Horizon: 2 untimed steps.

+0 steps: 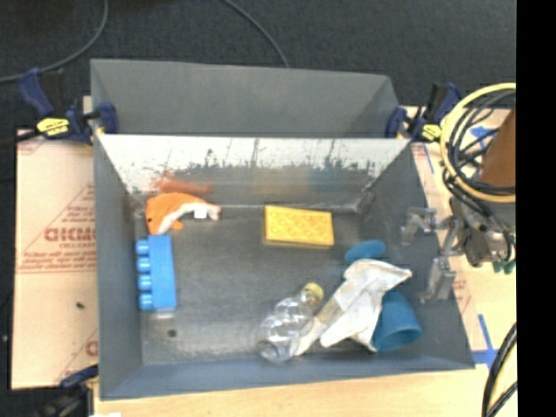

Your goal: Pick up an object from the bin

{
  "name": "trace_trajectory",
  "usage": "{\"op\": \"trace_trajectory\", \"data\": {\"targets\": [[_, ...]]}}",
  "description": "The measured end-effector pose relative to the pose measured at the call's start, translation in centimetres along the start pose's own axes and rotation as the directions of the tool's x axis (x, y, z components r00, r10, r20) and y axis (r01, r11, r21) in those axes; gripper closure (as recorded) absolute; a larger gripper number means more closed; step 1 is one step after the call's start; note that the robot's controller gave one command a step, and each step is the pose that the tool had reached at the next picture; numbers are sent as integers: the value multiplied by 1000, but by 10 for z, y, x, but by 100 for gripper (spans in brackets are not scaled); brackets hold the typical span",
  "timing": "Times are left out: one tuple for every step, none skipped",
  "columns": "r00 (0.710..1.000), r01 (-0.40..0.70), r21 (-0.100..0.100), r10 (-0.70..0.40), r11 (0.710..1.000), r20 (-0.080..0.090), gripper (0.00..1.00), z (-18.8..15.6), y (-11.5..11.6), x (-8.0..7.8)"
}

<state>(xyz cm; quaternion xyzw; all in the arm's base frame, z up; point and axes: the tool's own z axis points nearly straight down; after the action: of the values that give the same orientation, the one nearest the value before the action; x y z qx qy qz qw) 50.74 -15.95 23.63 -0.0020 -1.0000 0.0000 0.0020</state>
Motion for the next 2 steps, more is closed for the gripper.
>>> {"op": "trace_trajectory", "data": {"targets": [[1000, 6, 2, -6, 1000, 8, 0, -4, 1, -2], [987, 159, 3, -159, 987, 7, 0, 93, 29, 18]]}}
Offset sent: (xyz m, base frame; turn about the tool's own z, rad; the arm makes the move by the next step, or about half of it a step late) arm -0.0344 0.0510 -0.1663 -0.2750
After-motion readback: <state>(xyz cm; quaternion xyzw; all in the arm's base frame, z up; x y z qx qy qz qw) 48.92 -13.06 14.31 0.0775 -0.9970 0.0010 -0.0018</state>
